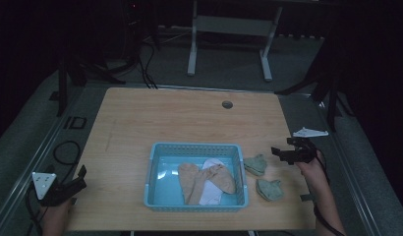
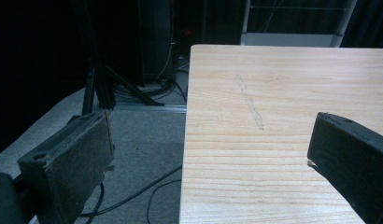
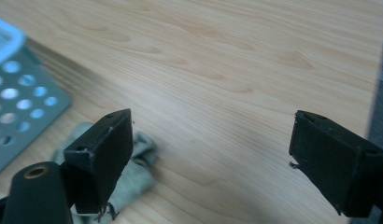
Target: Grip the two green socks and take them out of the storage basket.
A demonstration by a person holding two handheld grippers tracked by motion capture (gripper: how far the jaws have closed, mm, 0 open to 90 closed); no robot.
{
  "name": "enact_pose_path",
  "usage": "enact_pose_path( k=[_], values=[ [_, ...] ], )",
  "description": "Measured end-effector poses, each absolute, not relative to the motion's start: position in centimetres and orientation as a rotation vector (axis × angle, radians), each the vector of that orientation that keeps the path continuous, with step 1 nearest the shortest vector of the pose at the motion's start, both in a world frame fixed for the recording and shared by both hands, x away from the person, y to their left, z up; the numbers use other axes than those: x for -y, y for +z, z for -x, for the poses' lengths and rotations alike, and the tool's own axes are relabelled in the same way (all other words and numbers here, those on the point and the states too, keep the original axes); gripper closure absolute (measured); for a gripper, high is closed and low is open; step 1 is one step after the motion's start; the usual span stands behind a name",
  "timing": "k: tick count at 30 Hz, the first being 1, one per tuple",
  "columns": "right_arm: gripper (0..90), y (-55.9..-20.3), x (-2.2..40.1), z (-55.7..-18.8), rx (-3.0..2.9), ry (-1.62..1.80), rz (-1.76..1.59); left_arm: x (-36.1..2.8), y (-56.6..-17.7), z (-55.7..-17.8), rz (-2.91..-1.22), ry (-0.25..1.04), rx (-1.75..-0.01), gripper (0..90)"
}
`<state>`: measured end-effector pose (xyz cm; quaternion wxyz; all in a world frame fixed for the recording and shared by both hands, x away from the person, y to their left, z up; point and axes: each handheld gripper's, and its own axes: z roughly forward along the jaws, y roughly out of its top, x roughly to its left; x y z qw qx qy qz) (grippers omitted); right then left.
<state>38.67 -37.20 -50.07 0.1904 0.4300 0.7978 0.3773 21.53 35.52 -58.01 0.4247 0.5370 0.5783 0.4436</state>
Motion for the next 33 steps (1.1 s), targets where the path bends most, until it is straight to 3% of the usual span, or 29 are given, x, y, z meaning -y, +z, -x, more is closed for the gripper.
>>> enact_pose_path(
  k=[15, 33],
  values=[
    [13.2, -51.8, 39.6, -37.2, -2.116, 1.034, -1.319, -35.5, -58.0, -21.5, -1.343, 1.11, -1.447, 0.4],
    [12.2, -54.8, 41.1, -32.8, -1.945, 1.129, -1.386, -35.5, -58.0, -21.5, -1.338, 1.112, -1.445, 0.4]
  ],
)
